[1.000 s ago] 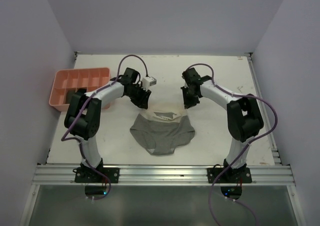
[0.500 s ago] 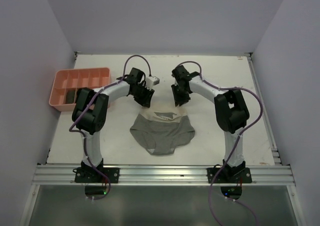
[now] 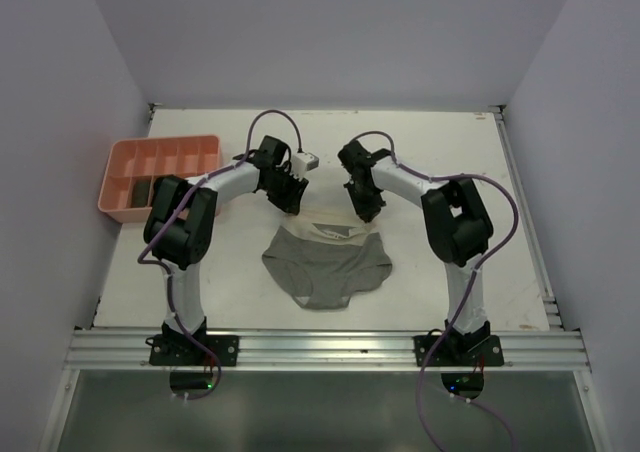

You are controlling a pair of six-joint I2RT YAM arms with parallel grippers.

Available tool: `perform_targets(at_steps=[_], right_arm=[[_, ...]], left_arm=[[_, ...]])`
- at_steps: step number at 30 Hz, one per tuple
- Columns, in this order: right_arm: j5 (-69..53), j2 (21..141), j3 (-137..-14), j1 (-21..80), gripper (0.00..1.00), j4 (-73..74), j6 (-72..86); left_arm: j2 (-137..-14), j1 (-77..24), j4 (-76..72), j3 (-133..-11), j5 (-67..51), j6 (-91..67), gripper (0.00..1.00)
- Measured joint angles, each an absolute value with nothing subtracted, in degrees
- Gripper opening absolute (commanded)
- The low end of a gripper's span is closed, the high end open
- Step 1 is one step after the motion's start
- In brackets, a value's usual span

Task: Roll the underwear
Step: Flatten the underwear

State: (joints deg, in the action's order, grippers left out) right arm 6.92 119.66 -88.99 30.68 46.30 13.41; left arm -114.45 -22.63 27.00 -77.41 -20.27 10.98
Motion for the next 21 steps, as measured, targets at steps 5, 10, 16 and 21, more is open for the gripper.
perform_targets(at_steps=[5,10,16,21], right_arm=[[9.8,118.3,-87.4,29.5,0.00,46.7,12.7],[11.1,115.3,-85.1,26.4,0.00,46.3,12.4],[10.5,113.6,-83.1,23.4,0.23,45.7,12.0],[4.2,110.4,-83.0,23.2,0.30,43.9,13.3]], left_arm=[[-114.5,-22.5,27.0,-77.4,-19.8,11.0,0.36],[-114.7,-22.0,26.9,-77.4,-19.9,10.9,0.37],[-114.5,-20.9,26.7,-77.2,-22.2,10.2,0.45],[-112.6,-20.0,24.8,-74.6,-24.8,10.0,0.50]])
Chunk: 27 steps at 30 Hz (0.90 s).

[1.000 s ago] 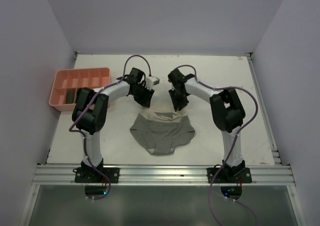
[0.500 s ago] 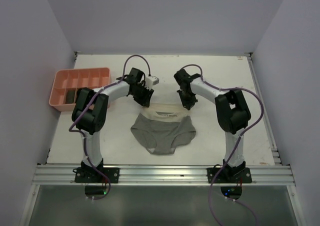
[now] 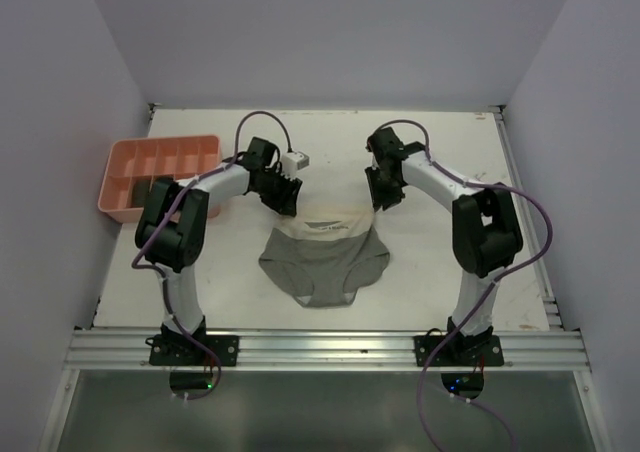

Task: Roll the underwear
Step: Flatten the underwear

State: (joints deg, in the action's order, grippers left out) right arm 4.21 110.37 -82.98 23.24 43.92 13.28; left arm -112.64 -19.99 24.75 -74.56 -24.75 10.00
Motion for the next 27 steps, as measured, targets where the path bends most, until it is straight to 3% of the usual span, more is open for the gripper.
perform_targets(at_steps=[8,15,21,27], right_arm=[[-5.6,105.6,-77.3,23.4,0.37,42.7,15.0],[-10.0,101.8,-70.8,23.4,0.37,41.9,15.7],[-9.9,102.8,-69.1,23.6,0.28,38.8,16.7],[-8.2,103.7,-65.6,23.6,0.02,36.8,17.5]], left_arm=[[-106.5,-15.3,24.7,-72.2,-27.2,7.2,0.54],[-104.3,-7.4,30.7,-71.2,-34.7,12.5,0.55],[-103.4,-8.5,35.4,-65.5,-37.1,16.6,0.54],[-103.5,-9.8,34.8,-63.8,-36.5,16.5,0.47]])
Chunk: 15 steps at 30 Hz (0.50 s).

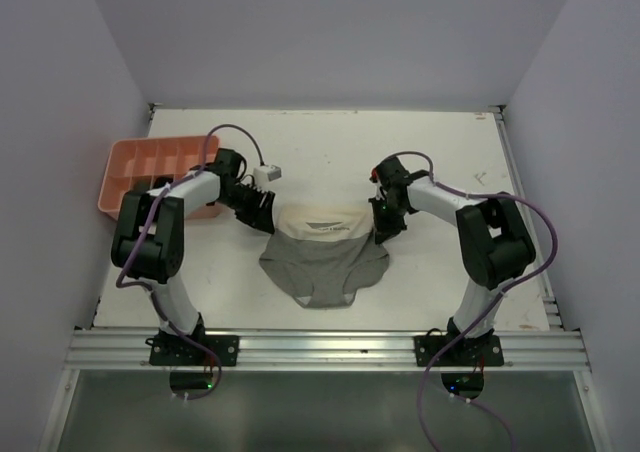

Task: Roll the underwear
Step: Flatten the underwear

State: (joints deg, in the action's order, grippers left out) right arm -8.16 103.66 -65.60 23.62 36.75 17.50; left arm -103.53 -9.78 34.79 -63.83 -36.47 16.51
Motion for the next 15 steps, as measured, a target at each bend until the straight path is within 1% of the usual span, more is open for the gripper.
perform_targets(at_steps=[2,3,5,6,8,12,15], right_arm=[[-7.9,103.7,-64.6,23.6,0.00,36.6,17.7],[-7.9,103.5,-64.3,23.6,0.00,36.3,17.9],[-7.8,103.1,-63.8,23.6,0.00,35.8,18.1],[-7.6,102.7,-63.4,23.6,0.00,35.5,18.3],[-7.3,101.8,-62.3,23.5,0.00,34.9,18.7],[-7.2,100.0,-60.2,22.4,0.00,34.9,19.5],[-7.0,98.2,-58.5,21.1,0.00,35.1,19.9]], left_arm=[[-104.3,-10.8,33.8,-63.8,-35.9,16.0,0.40],[-104.9,-11.3,33.5,-63.8,-35.6,15.7,0.29],[-106.4,-12.1,33.3,-63.8,-35.8,14.9,0.17],[-106.8,-12.2,33.0,-63.8,-35.9,14.5,0.09],[-106.8,-12.1,32.4,-63.5,-35.4,14.0,0.00],[-106.8,-10.9,31.8,-63.3,-35.4,12.6,0.00],[-106.8,-8.2,31.6,-63.3,-35.6,12.6,0.00]])
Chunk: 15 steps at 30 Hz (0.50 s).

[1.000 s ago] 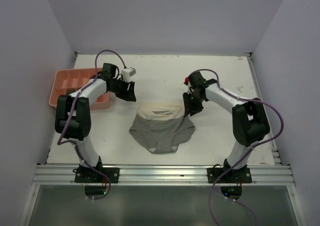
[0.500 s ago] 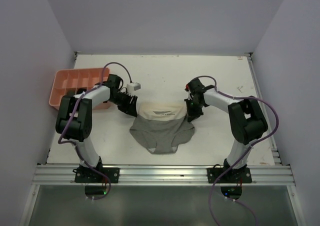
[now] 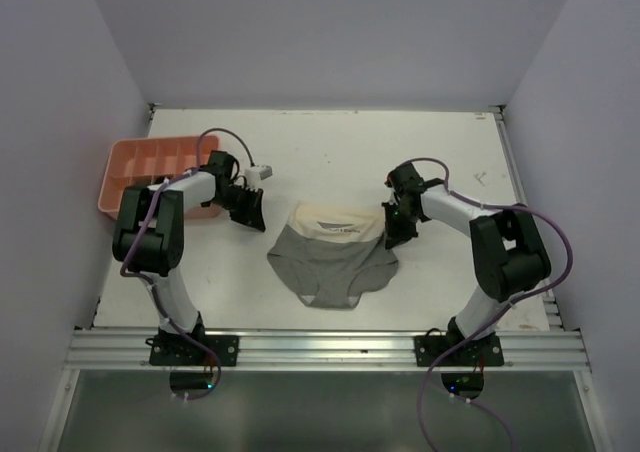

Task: Roll the underwear
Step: Flatten the underwear

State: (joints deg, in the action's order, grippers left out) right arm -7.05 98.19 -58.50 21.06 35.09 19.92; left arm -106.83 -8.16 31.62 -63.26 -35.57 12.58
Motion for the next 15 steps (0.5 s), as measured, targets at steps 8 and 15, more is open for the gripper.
perform_targets(at_steps=[8,15], right_arm=[[-8.1,96.3,-57.9,18.0,0.34,36.4,20.6],[-8.5,95.0,-58.8,18.1,0.40,41.3,20.9]], left_arm=[[-106.7,-4.6,34.0,-64.1,-40.7,15.9,0.55],[-103.2,-11.6,35.3,-63.7,-36.4,18.2,0.58]])
